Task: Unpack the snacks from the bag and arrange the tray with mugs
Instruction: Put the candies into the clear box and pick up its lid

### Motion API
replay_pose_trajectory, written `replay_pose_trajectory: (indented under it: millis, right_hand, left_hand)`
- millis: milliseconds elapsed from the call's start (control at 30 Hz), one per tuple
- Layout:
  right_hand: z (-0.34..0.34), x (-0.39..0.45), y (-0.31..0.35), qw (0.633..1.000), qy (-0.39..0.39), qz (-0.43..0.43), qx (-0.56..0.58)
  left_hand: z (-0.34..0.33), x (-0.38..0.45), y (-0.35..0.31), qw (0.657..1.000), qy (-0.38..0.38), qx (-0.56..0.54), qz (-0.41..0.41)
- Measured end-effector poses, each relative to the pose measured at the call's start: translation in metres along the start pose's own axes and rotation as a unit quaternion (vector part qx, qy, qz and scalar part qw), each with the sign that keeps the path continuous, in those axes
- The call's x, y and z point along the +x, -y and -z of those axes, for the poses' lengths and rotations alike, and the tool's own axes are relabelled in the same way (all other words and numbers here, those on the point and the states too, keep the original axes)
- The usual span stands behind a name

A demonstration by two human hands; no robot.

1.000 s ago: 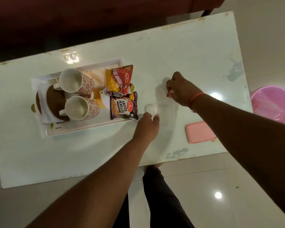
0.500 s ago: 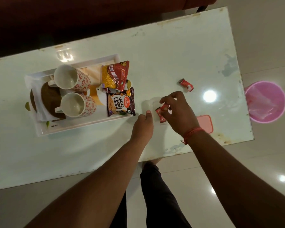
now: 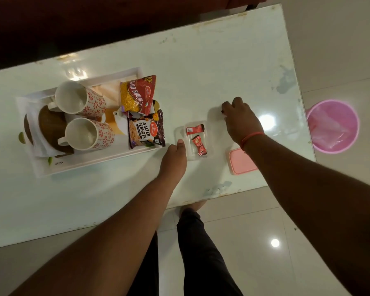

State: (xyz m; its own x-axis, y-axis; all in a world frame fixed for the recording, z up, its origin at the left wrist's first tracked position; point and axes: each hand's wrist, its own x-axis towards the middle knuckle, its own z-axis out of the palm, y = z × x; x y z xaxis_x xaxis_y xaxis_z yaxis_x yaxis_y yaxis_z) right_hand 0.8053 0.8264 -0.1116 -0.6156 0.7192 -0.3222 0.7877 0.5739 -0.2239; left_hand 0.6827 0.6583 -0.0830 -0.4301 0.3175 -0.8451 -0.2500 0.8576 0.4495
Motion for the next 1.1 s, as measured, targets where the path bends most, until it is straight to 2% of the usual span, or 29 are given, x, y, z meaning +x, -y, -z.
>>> replay_pose_trajectory:
  millis: [67, 133, 167, 267, 367, 467, 533, 633, 833, 1100]
  right_hand:
    - [-0.002, -0.008, 0.004, 0.994, -0.03, -0.063, 0.083]
    - [0.003, -0.019, 0.012, 0.963, -0.079, -0.157, 0.203]
    - [0.007, -0.027, 0.019, 0.947, -0.102, -0.177, 0.249]
    - [0.017, -0.053, 0.045, 0.933, -0.127, -0.12, 0.313]
    - [0.011, -0.075, 0.062, 0.944, -0.114, -0.064, 0.304]
    - [0.002, -0.081, 0.064, 0.929, -0.099, -0.142, 0.327]
    - [0.0, -0.079, 0.065, 0.918, -0.052, -0.189, 0.346]
    - [0.0, -0.076, 0.067, 0.914, 0.006, -0.199, 0.353]
    - [0.013, -0.045, 0.072, 0.902, -0.027, -0.195, 0.385]
    - [0.023, 0.01, 0.074, 0.905, 0.008, -0.198, 0.377]
  left_hand:
    - [0.0, 0.0, 0.0, 1.0, -0.004, -0.012, 0.01]
    - [-0.001, -0.001, 0.002, 1.0, -0.005, -0.018, 0.005]
    - [-0.002, -0.003, 0.002, 1.0, -0.007, -0.022, 0.001]
    - [-0.003, -0.006, 0.005, 0.999, -0.026, -0.012, -0.036]
    - [-0.007, -0.013, 0.004, 0.995, -0.05, 0.001, -0.089]
    - [-0.012, -0.019, 0.004, 0.991, -0.054, -0.009, -0.12]
    - [-0.014, -0.024, 0.004, 0.991, -0.032, -0.019, -0.128]
    - [-0.018, -0.029, -0.002, 0.991, 0.01, -0.053, -0.12]
    - [-0.015, -0.016, -0.031, 0.986, 0.019, -0.121, -0.115]
    - [-0.002, 0.01, -0.081, 0.991, 0.016, -0.069, -0.116]
